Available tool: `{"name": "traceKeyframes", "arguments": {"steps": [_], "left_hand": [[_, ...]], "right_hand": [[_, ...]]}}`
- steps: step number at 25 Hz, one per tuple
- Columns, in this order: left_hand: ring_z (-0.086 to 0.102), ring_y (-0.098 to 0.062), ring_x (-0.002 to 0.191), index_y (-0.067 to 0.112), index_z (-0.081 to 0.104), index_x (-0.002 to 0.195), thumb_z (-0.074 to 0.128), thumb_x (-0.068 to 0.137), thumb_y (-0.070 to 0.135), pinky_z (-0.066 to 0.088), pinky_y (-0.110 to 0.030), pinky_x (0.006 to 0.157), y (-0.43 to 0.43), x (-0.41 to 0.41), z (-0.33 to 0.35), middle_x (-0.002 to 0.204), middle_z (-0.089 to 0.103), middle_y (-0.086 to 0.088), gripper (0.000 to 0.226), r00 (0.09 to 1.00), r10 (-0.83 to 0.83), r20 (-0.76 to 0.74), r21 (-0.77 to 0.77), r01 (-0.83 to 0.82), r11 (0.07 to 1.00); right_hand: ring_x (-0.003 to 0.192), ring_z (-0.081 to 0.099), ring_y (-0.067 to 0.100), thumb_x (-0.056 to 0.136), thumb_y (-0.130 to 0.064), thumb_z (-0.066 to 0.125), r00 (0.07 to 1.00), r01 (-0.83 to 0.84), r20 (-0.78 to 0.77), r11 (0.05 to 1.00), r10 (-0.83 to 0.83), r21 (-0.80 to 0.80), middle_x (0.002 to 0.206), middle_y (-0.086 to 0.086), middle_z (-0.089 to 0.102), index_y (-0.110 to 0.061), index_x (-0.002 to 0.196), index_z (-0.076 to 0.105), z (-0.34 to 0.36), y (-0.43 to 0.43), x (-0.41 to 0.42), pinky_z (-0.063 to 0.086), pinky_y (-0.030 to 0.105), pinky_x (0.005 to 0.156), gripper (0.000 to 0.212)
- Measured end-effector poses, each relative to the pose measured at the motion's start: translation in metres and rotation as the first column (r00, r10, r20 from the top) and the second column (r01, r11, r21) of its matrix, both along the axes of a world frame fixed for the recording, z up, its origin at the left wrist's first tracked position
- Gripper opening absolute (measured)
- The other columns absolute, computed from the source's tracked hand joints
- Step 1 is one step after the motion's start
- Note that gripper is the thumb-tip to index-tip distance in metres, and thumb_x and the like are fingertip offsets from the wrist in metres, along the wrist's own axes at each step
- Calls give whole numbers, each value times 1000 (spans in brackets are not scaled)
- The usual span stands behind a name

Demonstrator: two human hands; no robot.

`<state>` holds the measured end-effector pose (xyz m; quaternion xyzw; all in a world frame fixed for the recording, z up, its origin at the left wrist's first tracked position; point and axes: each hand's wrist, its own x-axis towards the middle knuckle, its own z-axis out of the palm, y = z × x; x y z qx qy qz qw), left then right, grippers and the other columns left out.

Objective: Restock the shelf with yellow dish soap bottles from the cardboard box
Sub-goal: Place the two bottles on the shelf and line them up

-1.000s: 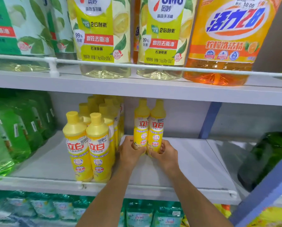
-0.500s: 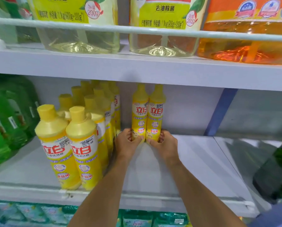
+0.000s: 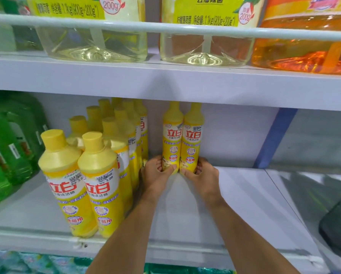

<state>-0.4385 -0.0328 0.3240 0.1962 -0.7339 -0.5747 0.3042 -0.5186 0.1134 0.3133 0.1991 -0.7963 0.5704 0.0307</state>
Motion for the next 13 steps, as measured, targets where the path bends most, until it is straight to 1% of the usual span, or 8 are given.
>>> {"name": "traceKeyframes", "arguments": {"steps": [3,6,11,13], "left_hand": [[73,-6,91,22,72,107,87,76,19,61,-35,86,1,-1,-1,100,75,9,34,1000,21,17,-42,-20,999],[73,-8,93,20,72,110,86,77,21,61,-37,87,0,-2,-3,103,76,6,36,999,34,22,-66,-32,997],[73,-6,93,18,72,113,85,79,20,60,-30,85,-1,-3,-6,104,75,7,36,1000,17,14,-65,-16,998],[72,-5,92,19,72,112,85,79,20,59,-27,84,0,-3,-4,104,75,7,35,999,28,23,-73,-26,997]], "right_hand": [[88,72,1,65,-35,93,1000,4,-16,1000,-4,-5,96,-15,75,-36,103,64,0,2,0,61,34,85,48],[89,72,1,64,-40,93,1000,5,-19,1000,-5,4,98,-15,76,-35,106,65,-1,2,0,61,35,86,50],[92,73,4,59,-55,88,1000,7,-26,1000,-7,1,102,-13,76,-31,110,66,-5,0,-2,61,38,87,61],[91,73,5,59,-53,89,999,11,-30,1000,-11,15,101,-13,76,-33,107,65,-5,0,-3,61,38,87,57]]}}
